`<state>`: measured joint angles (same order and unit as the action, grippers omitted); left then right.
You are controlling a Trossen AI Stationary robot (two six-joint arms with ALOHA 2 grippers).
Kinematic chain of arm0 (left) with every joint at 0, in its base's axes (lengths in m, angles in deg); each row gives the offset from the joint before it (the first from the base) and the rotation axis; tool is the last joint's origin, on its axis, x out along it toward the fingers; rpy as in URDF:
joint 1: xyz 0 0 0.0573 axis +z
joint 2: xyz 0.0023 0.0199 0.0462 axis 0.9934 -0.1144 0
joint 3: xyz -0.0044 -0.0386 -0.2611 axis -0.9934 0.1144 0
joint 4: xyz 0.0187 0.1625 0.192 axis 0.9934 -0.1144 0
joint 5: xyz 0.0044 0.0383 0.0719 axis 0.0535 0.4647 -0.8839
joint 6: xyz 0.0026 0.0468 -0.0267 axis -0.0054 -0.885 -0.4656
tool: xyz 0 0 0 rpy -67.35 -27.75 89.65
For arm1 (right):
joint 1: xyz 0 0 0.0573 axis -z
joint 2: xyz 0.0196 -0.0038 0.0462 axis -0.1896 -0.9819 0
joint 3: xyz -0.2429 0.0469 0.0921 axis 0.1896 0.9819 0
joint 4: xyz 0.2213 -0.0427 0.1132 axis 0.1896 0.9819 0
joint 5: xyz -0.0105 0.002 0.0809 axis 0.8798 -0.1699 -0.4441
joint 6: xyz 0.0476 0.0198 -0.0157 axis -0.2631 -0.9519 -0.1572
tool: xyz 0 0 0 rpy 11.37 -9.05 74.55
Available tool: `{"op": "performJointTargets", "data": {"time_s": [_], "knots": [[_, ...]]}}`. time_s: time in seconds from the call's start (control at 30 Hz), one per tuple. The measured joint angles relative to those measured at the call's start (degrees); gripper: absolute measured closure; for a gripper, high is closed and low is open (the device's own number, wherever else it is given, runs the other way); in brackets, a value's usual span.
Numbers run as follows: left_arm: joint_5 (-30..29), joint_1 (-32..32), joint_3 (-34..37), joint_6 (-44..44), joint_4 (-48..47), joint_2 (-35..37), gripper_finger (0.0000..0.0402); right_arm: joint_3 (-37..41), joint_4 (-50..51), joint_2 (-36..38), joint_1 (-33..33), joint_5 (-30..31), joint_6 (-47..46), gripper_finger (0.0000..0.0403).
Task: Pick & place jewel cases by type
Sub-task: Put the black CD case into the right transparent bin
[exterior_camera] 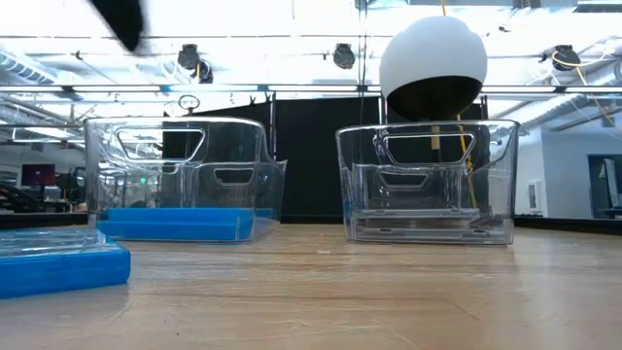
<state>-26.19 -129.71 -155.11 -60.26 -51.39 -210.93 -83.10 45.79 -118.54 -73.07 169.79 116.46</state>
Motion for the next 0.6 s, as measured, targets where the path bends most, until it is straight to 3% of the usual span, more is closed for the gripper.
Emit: {"op": "performJointTargets", "data": {"time_s": [0.2, 0.4, 0.6], "knots": [[-3.91, -5.68, 0.00, 7.10, -3.81, 0.00, 0.0215, 0.00, 7.53, 6.05, 2.62, 0.04, -0.90, 0.0379], [-4.42, -10.27, 0.00, 15.98, -6.72, 0.00, 0.0215, -0.02, 8.02, 12.74, 7.78, 0.15, -0.32, 0.0378], [-6.86, -14.15, 0.00, 18.83, -8.09, 0.00, 0.0215, 0.00, 9.44, 17.58, 13.84, 0.06, -0.45, 0.0378]]}}
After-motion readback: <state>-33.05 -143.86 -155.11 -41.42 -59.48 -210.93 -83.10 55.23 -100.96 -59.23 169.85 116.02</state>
